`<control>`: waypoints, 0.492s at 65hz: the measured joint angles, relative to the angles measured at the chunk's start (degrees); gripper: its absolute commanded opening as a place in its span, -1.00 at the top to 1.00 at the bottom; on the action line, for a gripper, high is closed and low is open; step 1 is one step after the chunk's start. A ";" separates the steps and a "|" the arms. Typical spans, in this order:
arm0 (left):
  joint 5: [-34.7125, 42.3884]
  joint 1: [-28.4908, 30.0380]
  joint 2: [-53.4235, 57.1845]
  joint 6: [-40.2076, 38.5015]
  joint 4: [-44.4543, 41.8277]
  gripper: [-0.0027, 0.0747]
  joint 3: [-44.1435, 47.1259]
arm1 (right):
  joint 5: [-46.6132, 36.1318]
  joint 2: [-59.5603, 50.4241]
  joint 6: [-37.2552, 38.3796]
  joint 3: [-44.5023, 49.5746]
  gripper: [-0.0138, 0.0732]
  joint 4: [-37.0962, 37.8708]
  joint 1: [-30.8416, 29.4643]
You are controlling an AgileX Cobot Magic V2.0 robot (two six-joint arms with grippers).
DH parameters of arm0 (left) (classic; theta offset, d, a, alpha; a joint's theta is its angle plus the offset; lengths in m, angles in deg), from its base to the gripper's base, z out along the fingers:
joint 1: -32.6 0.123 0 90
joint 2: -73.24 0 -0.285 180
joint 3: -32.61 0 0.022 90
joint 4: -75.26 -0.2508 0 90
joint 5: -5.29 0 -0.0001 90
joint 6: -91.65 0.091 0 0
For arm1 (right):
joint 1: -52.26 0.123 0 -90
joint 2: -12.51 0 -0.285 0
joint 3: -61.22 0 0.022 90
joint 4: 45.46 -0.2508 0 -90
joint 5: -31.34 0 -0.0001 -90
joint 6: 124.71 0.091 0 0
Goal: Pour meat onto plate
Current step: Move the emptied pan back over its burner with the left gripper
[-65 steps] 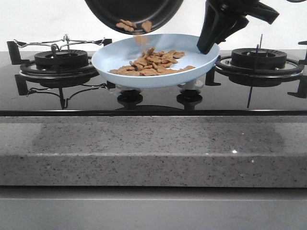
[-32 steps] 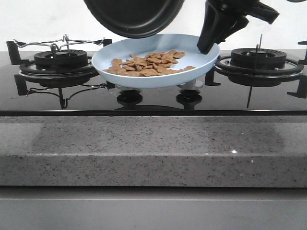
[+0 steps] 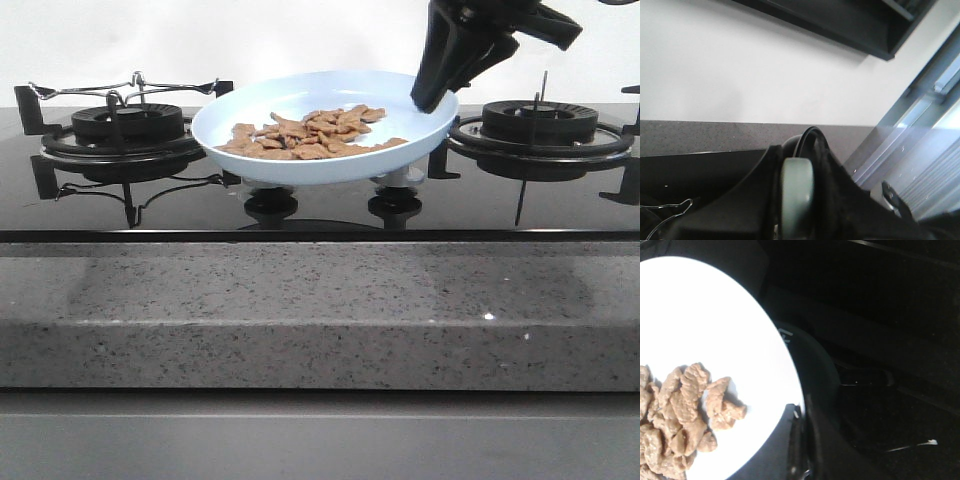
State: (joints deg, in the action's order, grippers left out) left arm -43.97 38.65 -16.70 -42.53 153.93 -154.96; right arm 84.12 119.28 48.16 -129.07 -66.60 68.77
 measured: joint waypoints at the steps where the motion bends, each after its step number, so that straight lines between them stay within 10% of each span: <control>1: -0.56 0.91 -0.57 -0.13 1.04 0.98 0.00 | 0.00 0.00 0.00 0.00 0.82 0.00 0.00; 32: -3.79 11.35 -19.06 -7.77 13.50 0.98 0.00 | 0.00 0.00 0.00 0.00 0.82 0.00 0.00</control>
State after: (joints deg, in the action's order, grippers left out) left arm -47.76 50.00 -35.76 -50.30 167.44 -154.96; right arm 84.12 119.28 48.16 -129.07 -66.60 68.77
